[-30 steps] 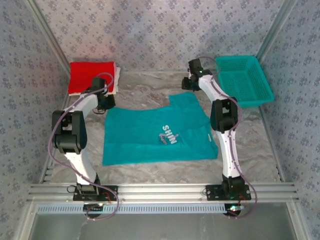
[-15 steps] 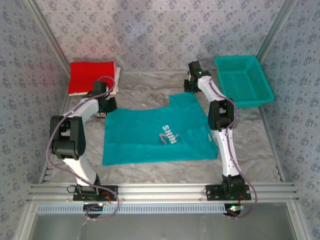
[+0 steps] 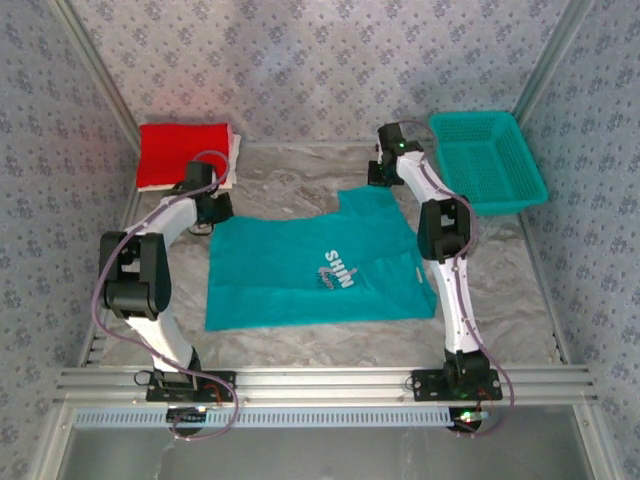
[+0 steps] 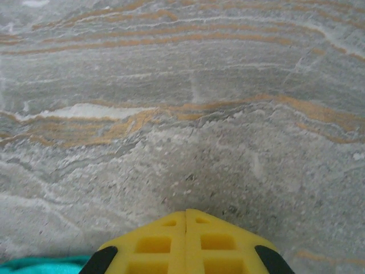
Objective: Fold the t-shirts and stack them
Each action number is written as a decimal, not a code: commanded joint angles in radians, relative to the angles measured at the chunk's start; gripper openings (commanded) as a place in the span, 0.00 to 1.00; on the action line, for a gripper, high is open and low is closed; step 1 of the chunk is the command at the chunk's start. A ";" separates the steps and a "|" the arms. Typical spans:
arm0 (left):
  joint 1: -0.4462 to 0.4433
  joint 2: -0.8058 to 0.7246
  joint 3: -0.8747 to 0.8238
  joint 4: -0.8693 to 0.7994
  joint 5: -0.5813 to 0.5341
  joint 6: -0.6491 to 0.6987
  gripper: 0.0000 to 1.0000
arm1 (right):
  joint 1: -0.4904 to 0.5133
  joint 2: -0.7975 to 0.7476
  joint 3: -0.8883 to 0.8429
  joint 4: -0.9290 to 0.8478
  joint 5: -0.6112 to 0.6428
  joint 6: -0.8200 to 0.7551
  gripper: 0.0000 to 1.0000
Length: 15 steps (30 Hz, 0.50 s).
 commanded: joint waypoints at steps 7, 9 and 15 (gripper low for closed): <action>-0.004 -0.035 0.013 0.005 -0.025 -0.011 0.00 | -0.022 -0.169 -0.158 0.072 -0.064 0.045 0.00; 0.000 -0.040 0.016 0.004 -0.017 -0.012 0.00 | -0.024 -0.182 -0.182 0.081 -0.060 0.049 0.00; 0.001 -0.068 -0.011 0.027 -0.019 -0.011 0.00 | -0.032 -0.270 -0.330 0.176 -0.050 0.058 0.00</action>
